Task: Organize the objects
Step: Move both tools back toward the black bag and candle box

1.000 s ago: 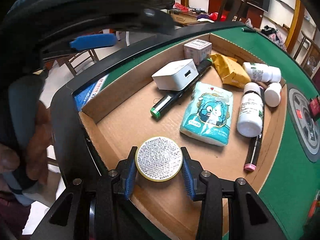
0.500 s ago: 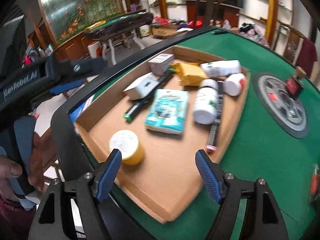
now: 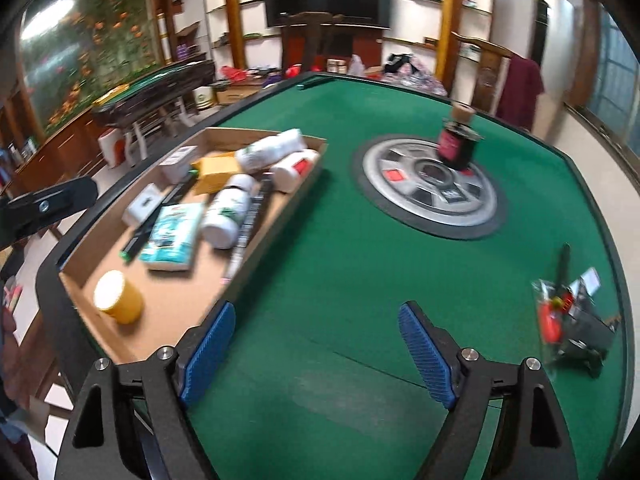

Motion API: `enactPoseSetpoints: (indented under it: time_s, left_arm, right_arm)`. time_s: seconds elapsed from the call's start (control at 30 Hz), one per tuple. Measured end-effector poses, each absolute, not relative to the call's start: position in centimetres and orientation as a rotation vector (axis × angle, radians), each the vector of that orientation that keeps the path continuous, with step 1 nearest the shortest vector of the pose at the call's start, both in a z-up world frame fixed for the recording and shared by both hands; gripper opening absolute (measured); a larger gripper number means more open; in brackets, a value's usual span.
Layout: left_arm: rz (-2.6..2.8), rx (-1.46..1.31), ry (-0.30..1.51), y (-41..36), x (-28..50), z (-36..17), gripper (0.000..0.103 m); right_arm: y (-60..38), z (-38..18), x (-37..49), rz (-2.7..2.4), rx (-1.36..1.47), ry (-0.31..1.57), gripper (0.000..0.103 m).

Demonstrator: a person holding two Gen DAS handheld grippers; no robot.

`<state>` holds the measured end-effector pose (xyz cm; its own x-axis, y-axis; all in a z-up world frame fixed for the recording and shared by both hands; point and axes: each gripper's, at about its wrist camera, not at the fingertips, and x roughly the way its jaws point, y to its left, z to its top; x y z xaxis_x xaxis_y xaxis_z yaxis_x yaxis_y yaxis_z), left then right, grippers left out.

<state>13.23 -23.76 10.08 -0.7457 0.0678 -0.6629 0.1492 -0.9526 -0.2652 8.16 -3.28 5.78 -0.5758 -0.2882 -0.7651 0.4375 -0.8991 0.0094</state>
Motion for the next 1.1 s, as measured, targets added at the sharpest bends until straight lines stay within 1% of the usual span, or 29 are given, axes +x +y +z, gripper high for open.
enactPoseSetpoints:
  time_s: [0.13, 0.53, 1.1]
  left_arm:
    - [-2.865, 1.143, 0.427, -21.6, 12.5, 9.8, 0.09]
    - [-2.899, 1.257, 0.287, -16.0, 11.0, 9.1, 0.09]
    - [-2.934, 1.379, 0.144, -9.0, 9.5, 8.2, 0.09]
  right_arm:
    - [-0.9, 5.6, 8.0, -2.492, 1.166, 0.22, 0.089]
    - [4.8, 5.8, 8.1, -2.625, 1.141, 0.22, 0.091]
    - [11.1, 5.3, 7.4, -2.726, 1.151, 0.185, 0.093]
